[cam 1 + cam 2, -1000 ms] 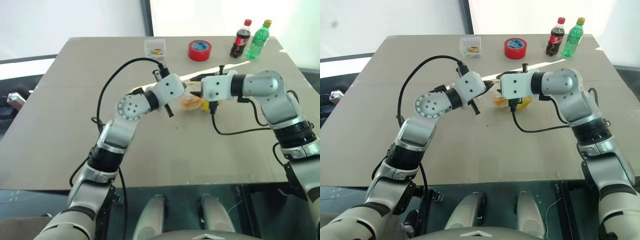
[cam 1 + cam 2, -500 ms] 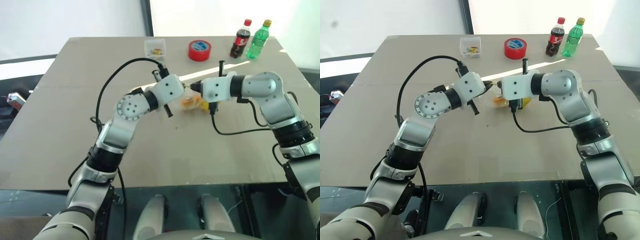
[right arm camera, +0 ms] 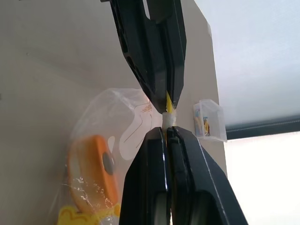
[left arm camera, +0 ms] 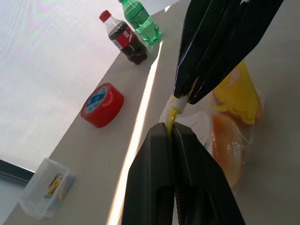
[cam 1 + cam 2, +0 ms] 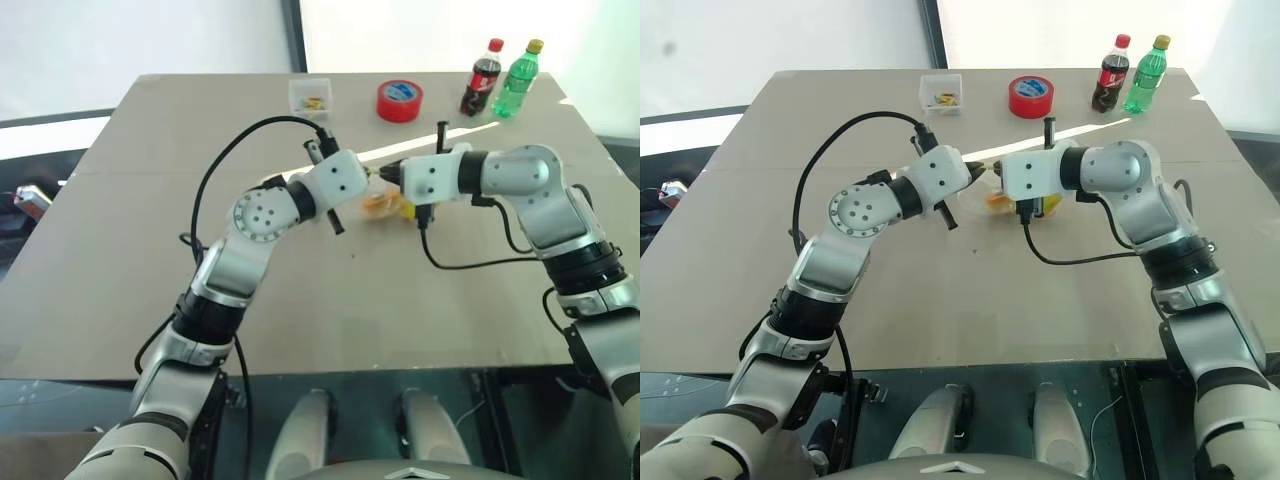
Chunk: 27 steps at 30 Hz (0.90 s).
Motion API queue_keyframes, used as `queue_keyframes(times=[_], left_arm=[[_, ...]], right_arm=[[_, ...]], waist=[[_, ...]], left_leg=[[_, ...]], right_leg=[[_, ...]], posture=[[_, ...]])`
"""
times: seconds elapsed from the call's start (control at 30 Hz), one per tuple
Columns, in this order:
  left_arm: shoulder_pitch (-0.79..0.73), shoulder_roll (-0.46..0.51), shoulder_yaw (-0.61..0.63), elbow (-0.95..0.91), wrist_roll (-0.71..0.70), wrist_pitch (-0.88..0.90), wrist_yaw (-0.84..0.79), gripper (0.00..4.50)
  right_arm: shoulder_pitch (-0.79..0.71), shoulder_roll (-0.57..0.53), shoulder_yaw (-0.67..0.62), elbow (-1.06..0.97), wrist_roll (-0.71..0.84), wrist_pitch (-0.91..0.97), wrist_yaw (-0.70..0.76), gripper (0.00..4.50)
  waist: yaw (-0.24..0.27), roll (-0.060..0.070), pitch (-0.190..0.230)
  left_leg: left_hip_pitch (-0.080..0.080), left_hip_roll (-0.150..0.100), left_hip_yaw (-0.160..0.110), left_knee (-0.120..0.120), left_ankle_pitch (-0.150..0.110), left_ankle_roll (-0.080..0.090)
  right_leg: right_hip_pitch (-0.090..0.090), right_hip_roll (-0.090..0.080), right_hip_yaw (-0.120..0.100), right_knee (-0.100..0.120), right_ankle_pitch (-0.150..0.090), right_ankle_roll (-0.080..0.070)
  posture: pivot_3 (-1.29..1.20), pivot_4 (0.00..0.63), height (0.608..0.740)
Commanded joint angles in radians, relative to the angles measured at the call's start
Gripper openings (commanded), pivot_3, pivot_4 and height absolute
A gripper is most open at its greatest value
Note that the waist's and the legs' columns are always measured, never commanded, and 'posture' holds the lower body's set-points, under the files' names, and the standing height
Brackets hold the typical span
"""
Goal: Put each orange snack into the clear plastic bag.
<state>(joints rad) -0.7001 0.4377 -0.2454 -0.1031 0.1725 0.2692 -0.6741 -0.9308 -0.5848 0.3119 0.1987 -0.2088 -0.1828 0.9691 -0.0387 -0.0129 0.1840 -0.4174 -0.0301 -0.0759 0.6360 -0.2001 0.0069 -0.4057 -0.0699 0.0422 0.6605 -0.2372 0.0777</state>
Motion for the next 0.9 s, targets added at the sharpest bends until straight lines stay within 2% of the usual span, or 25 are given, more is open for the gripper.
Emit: queue_keyframes(times=[0.03,0.33,0.63,0.67,0.7,0.73,0.9], left_arm=[[-0.004,0.024,0.022,-0.033,0.004,-0.022,0.004,0.00],[-0.005,0.039,0.024,-0.018,0.002,-0.039,0.008,0.00],[-0.013,0.022,0.013,-0.005,-0.002,-0.051,0.009,0.00],[-0.014,0.021,0.013,-0.005,-0.001,-0.051,0.009,0.00],[-0.016,0.019,0.014,-0.006,-0.001,-0.050,0.009,0.00],[-0.018,0.018,0.014,-0.005,-0.001,-0.049,0.009,0.00],[-0.019,0.014,0.014,-0.011,0.002,-0.043,0.013,0.00]], right_arm=[[-0.019,-0.062,-0.059,0.013,0.004,-0.005,-0.003,0.03],[0.013,-0.177,-0.083,0.053,0.001,-0.010,-0.013,0.03],[0.034,-0.076,-0.053,-0.105,0.041,0.060,0.009,0.03],[0.029,-0.060,-0.049,-0.105,0.035,0.057,0.001,0.53],[0.024,-0.045,-0.047,-0.101,0.028,0.054,-0.009,0.77],[0.018,-0.034,-0.044,-0.095,0.022,0.049,-0.017,1.20],[0.003,-0.002,-0.032,-0.067,0.004,0.021,-0.029,1.20]], waist=[[0.000,0.000,0.000],[0.001,0.000,0.000],[-0.003,0.000,0.000],[-0.002,0.000,0.000],[0.000,0.000,0.000],[0.002,0.000,0.000],[0.003,0.000,0.000]], left_leg=[[0.000,0.000,0.000,0.000,0.000,0.000],[0.000,0.000,0.000,0.000,0.000,0.000],[0.000,0.000,0.001,0.000,0.000,0.000],[0.000,0.000,0.001,0.000,0.000,0.000],[0.000,0.000,0.000,0.000,0.000,0.000],[0.000,0.000,0.000,0.000,0.000,0.000],[0.000,0.000,0.000,0.000,0.000,0.000]], right_leg=[[0.000,0.000,0.000,0.000,0.000,0.000],[0.000,0.000,0.000,0.000,0.000,0.000],[0.000,0.000,0.001,0.000,0.000,0.000],[0.000,0.000,0.001,0.000,0.000,0.000],[0.000,0.000,0.001,0.000,0.000,0.000],[0.000,0.000,0.001,0.000,0.000,0.000],[0.000,0.000,0.000,0.000,0.000,0.000]], posture=[[0.00,0.150,0.740],[0.00,0.150,0.740],[0.00,0.150,0.740],[0.00,0.150,0.740],[0.00,0.150,0.740],[0.00,0.150,0.740],[0.00,0.150,0.740]])
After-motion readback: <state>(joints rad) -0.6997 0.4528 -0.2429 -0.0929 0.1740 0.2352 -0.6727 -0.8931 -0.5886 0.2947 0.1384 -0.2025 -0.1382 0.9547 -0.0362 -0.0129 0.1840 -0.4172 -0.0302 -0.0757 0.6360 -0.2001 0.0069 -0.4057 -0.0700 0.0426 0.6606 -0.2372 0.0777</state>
